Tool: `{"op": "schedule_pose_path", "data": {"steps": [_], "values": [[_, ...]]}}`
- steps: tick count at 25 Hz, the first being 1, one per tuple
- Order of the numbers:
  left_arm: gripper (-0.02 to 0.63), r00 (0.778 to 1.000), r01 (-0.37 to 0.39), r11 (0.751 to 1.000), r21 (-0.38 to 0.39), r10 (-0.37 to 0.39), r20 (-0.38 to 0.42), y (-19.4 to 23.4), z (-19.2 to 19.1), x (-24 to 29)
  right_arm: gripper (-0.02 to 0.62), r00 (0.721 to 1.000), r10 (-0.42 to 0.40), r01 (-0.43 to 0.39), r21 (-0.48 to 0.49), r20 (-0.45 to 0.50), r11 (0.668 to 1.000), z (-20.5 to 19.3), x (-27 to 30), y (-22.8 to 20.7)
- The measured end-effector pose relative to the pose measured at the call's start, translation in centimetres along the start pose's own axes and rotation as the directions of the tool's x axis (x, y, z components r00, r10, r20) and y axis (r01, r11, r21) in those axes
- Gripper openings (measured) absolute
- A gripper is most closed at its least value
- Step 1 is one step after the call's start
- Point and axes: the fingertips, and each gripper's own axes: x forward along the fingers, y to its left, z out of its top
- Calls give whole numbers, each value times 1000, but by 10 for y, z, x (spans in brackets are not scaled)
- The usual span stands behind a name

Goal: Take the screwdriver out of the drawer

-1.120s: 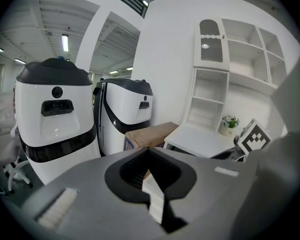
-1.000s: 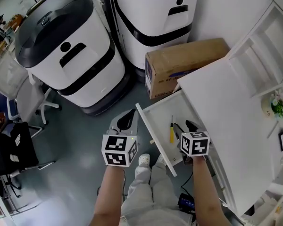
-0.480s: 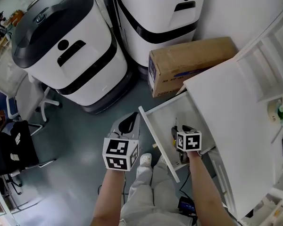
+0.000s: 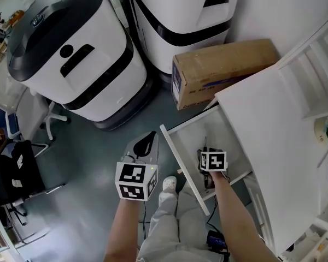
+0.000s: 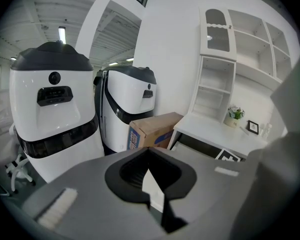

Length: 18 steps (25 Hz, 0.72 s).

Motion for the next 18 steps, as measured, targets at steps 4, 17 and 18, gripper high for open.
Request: {"op": "schedule_pose_path", "data": {"steps": [4,17,18], "values": [[9,1000,-6,1000,-6,6,-13,4,-6,2,221,999,-22,22,5,-27,1000,-9,14,-2],[9,1000,-2,1000,-10,2,5,2,-5,10,86,988,-132,127,-73,-78,989,-12,19,-11],[9,1000,1,1000,-6,-1,5,0,-4,11,86,988,-133,128,-71,-78,989,-11,19,-11]]}}
